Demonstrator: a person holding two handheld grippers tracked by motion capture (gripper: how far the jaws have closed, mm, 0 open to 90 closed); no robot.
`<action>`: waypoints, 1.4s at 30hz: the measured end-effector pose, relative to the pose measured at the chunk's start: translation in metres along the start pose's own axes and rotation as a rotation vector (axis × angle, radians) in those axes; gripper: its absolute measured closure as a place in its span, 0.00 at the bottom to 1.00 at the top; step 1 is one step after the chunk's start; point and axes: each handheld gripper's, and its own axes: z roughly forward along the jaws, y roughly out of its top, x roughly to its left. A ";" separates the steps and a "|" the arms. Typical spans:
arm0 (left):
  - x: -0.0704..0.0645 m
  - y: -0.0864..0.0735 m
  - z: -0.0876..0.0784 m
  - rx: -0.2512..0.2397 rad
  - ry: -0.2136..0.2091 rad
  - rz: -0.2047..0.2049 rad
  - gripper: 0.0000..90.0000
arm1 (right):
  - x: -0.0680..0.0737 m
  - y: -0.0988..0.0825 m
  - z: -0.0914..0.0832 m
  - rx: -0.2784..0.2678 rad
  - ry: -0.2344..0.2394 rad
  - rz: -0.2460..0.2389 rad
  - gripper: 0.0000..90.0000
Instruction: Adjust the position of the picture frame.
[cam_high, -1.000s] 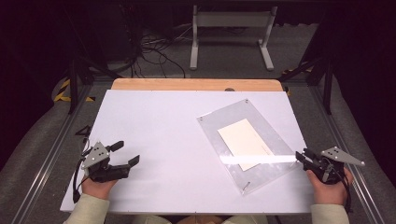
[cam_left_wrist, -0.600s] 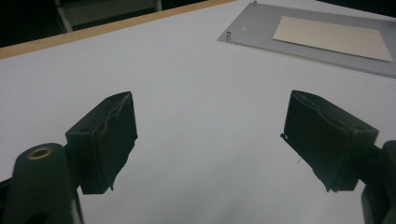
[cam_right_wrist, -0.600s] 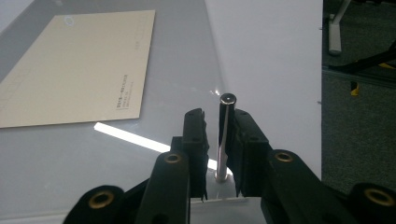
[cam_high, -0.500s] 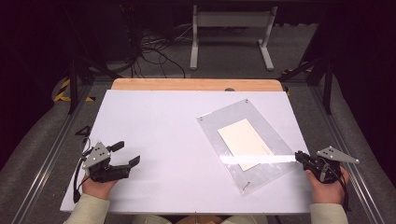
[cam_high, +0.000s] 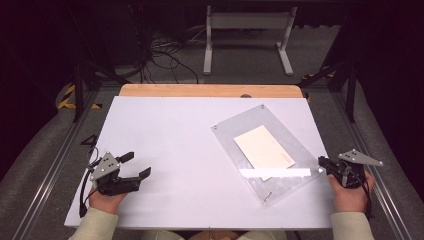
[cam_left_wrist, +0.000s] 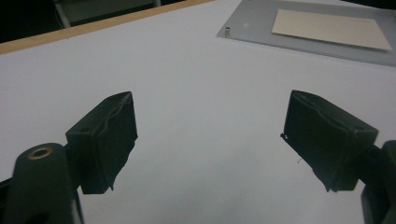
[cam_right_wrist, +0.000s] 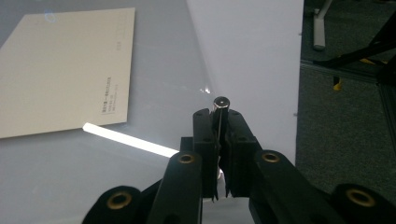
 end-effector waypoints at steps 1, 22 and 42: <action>-0.001 0.000 0.001 0.001 0.000 0.000 0.20 | -0.003 0.004 0.003 0.001 -0.008 0.000 0.94; -0.016 0.022 0.027 0.083 -0.037 -0.010 0.46 | -0.014 0.017 0.015 -0.089 -0.142 0.088 0.70; -0.027 0.106 0.162 0.159 -0.130 0.023 0.50 | 0.055 -0.007 -0.030 -0.132 0.180 -0.021 0.70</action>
